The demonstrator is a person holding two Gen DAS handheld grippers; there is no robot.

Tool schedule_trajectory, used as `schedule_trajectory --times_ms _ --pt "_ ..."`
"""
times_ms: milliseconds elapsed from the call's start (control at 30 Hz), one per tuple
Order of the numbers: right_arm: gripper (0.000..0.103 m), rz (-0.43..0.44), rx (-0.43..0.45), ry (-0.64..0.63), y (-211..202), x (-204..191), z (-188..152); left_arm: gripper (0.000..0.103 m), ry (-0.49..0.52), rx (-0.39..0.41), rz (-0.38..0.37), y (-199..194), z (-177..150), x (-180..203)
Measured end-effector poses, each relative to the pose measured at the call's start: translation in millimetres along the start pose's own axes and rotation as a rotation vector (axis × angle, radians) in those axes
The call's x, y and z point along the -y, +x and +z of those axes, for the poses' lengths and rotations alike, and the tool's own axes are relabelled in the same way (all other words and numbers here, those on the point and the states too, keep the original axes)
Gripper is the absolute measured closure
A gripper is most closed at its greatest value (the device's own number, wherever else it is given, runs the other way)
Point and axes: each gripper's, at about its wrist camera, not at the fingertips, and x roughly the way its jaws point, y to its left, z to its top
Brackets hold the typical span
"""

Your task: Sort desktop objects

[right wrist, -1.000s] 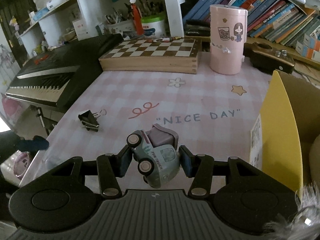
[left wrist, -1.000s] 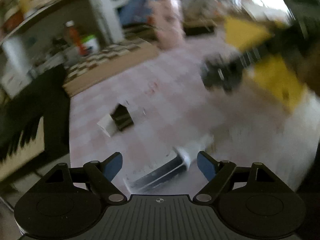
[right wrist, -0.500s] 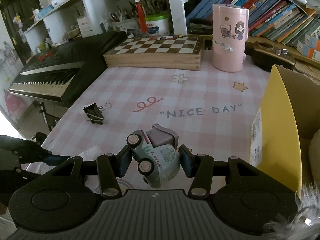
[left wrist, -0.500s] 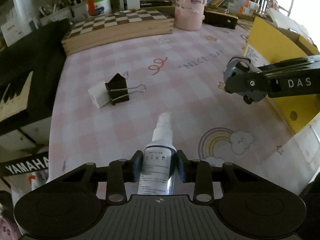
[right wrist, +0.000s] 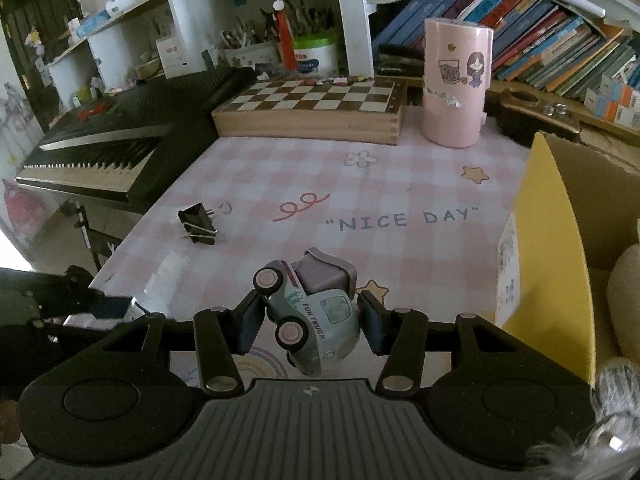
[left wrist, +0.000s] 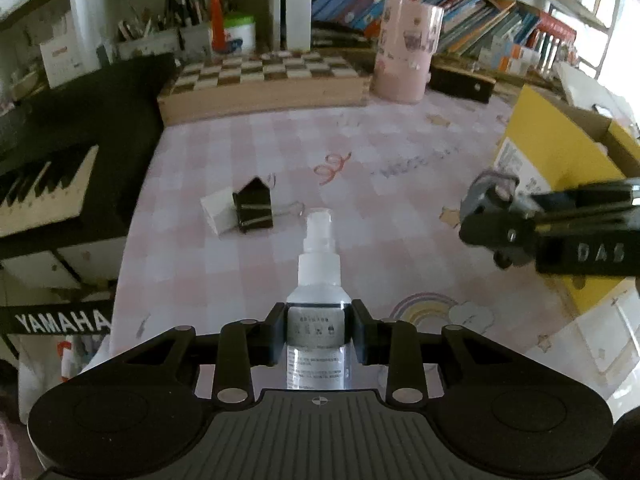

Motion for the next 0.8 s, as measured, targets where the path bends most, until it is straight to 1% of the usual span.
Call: schedule_trajectory --times_ms 400,633,800 --pt "0.055 -0.069 0.040 0.026 -30 -22 -17 0.072 0.013 0.078 -0.030 -35 -6 -8" --pt "0.055 -0.101 0.066 0.019 -49 -38 -27 0.072 0.012 0.137 -0.069 -66 -18 -6" --pt "0.055 -0.117 0.087 0.009 -65 -54 -38 0.072 0.013 0.169 -0.109 -91 -33 -3"
